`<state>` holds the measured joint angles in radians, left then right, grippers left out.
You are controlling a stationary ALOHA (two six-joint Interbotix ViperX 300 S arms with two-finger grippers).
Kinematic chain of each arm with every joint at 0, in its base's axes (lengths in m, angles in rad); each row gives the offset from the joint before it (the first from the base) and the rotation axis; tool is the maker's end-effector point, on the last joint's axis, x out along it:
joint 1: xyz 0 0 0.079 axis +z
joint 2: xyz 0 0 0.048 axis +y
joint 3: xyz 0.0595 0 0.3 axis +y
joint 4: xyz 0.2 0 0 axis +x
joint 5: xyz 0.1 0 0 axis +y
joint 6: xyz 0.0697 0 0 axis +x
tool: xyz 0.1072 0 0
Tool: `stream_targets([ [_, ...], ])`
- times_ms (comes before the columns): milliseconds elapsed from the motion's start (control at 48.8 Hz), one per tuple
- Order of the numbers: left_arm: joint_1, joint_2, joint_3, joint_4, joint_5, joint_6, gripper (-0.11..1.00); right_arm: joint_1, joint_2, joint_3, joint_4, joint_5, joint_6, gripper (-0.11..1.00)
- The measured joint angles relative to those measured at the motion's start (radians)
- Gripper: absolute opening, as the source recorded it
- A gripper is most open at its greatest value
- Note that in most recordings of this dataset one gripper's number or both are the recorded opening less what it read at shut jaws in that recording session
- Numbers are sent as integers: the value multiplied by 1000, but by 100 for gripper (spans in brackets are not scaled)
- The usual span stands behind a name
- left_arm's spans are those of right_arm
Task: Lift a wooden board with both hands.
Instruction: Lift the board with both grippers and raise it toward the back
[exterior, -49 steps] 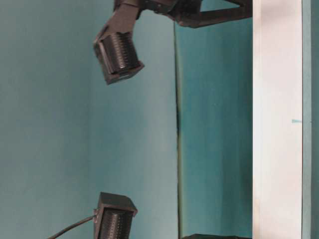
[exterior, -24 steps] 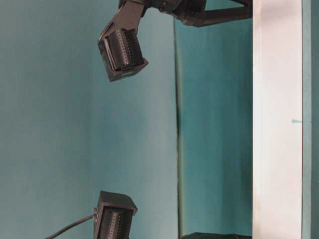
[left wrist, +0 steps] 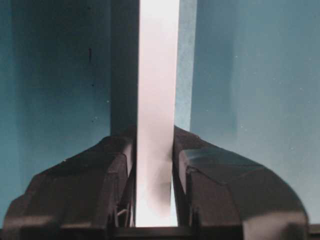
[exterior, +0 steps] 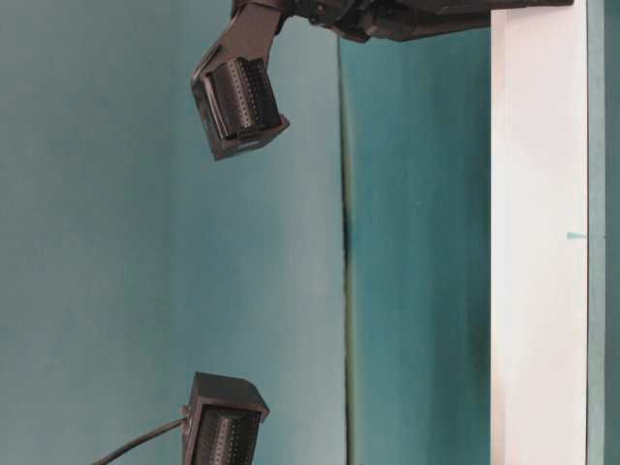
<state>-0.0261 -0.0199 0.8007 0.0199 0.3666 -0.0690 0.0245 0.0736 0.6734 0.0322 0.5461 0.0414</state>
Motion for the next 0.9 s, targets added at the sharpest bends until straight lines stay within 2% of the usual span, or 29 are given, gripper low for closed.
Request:
stream_targets([
  [328,0,0,-2,2,0,-3,17,0,2,-2,0,6,-2,21],
  [513,-2,-25,-11,2,28,-3,17,0,-8,-29,-2,61,-2,21],
  [718,0,-103,-48,2,164,0,17,-2,-46,-81,0,150,-2,21],
  [902,8,-184,-95,2,296,2,17,-21,-98,-155,0,296,-2,21],
])
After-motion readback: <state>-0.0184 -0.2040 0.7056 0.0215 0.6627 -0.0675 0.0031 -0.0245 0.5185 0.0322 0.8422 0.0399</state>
